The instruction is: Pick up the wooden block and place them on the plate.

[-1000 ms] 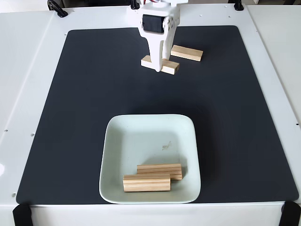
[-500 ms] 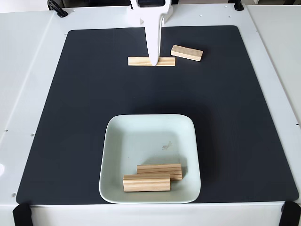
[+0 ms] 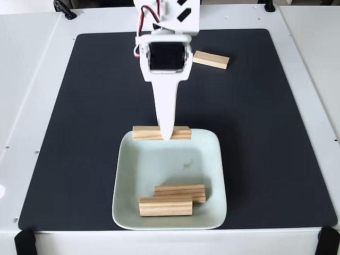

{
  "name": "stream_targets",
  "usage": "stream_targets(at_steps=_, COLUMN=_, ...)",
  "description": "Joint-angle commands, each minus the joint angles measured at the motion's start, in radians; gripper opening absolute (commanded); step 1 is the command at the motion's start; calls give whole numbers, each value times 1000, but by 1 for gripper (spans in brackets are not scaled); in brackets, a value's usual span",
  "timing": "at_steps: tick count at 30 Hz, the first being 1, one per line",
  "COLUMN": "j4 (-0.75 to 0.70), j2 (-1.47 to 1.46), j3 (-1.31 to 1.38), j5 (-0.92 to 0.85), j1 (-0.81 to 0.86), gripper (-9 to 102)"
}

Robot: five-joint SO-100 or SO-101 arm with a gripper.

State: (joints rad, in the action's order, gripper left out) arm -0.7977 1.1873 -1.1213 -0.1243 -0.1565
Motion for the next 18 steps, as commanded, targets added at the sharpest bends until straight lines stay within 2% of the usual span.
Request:
stream_targets(at_steps=1, j4=17, j2=-74, j3=135, j5=-58, j1=-2, gripper=0)
stream_targets(at_steps=13, j4=15, j2=-336, j3=390, j5=-60, j1=-12, gripper=0)
stream_targets(at_steps=18, j4=11, j2=-345, j3=394, j5=34, j1=-14, gripper=0)
